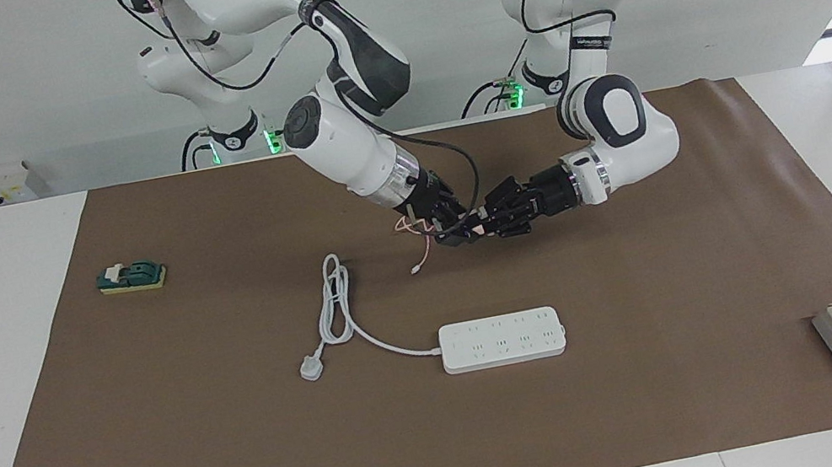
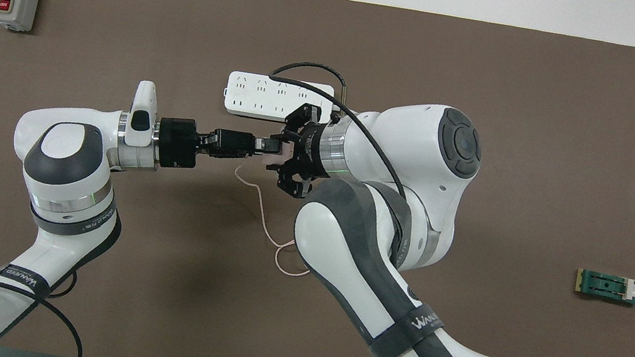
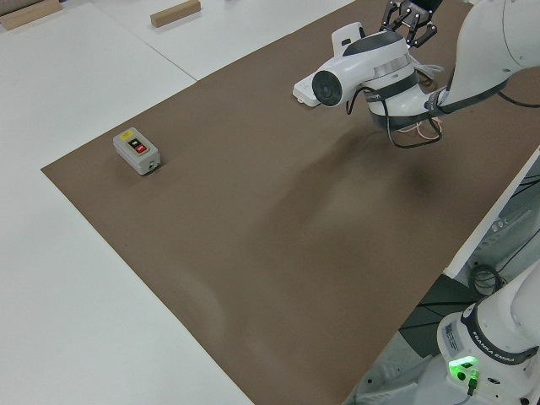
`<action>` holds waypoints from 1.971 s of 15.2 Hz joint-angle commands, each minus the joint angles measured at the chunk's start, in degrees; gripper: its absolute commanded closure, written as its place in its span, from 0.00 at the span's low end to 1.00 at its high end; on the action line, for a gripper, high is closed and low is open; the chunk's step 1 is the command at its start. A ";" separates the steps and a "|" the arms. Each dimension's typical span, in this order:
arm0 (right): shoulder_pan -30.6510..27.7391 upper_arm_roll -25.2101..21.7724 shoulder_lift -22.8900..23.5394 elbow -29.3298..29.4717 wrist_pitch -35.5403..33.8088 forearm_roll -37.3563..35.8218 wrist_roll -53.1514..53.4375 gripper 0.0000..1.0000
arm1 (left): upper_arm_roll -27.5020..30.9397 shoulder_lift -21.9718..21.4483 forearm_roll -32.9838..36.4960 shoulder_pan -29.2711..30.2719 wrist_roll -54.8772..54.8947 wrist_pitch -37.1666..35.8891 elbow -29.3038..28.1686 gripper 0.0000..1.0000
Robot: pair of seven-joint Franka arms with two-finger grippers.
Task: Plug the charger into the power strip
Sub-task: 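Grasp the pink charger with the left gripper from the right gripper, then carry the charger with the left gripper while the right gripper withdraws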
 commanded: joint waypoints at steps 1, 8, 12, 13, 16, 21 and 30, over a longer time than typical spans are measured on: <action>0.17 -0.03 0.50 0.98 0.73 -1.35 1.73 1.00 | 0.48 -1.53 0.84 -0.09 -1.00 0.01 -1.42 1.00; 0.08 -0.03 0.50 0.98 0.64 -1.35 1.73 0.79 | 0.57 -1.53 1.02 0.00 -0.91 0.01 -1.07 1.00; 0.17 -0.03 0.50 0.98 0.64 -1.35 1.73 0.00 | 0.66 -1.44 1.37 0.35 -0.91 0.01 -0.89 1.00; 0.08 -0.03 0.50 0.98 0.55 -1.35 1.73 0.00 | 0.66 -1.44 2.24 0.44 -0.91 0.09 -0.72 1.00; -0.01 -0.11 0.50 0.90 0.03 -2.31 1.12 0.00 | 0.83 -1.53 2.86 1.67 -1.26 0.71 -0.45 1.00; -0.88 -0.03 -0.28 -0.16 -4.62 -9.88 -3.78 0.00 | 0.84 -3.28 14.34 7.71 -8.09 3.87 0.60 1.00; -7.91 -0.38 -6.35 -4.99 -12.45 -22.77 -33.13 0.00 | 1.19 -10.93 59.51 14.50 -43.24 -3.30 7.88 1.00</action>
